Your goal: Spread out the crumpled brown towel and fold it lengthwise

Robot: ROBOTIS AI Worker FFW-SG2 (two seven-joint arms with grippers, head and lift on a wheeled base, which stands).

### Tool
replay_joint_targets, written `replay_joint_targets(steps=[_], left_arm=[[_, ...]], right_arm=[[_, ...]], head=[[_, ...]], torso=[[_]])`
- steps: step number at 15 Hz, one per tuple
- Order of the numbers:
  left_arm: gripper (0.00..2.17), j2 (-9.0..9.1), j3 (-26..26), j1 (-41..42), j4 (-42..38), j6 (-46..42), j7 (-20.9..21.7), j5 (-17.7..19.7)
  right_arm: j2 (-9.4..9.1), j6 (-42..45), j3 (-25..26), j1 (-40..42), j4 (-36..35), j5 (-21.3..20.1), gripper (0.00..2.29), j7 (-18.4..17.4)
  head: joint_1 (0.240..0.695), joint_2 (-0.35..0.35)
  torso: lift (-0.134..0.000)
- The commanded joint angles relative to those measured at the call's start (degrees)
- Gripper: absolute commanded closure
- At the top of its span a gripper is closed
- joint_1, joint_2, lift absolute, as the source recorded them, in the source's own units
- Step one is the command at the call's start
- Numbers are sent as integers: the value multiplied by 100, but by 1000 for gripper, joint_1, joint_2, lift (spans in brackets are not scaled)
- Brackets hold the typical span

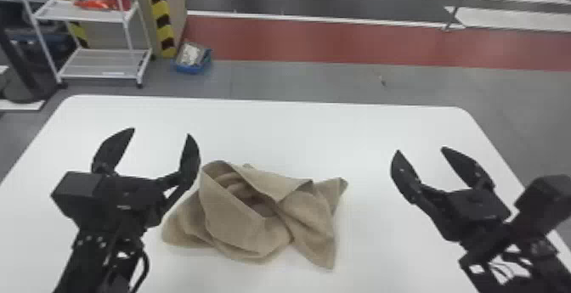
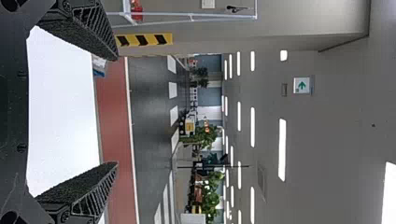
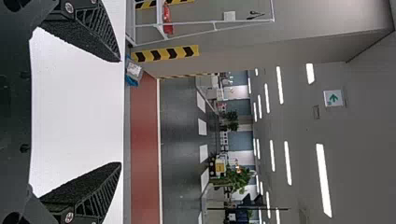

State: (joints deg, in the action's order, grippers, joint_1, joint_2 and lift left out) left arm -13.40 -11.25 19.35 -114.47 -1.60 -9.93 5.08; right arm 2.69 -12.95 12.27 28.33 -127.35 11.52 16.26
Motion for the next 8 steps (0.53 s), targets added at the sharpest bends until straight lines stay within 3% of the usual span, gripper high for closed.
replay_joint_targets(steps=[1,8], left_arm=[[97,-14,0,8,-23,16,-9,-7],[97,21,-26,8,-32,34,-9,-33]], right_arm=[[21,-2,4,23,-1,26,93,0],[83,16,-5,-21,8,9,97,0]], head=[[695,-107],[695,-112]], torso=[[-124],[-124]])
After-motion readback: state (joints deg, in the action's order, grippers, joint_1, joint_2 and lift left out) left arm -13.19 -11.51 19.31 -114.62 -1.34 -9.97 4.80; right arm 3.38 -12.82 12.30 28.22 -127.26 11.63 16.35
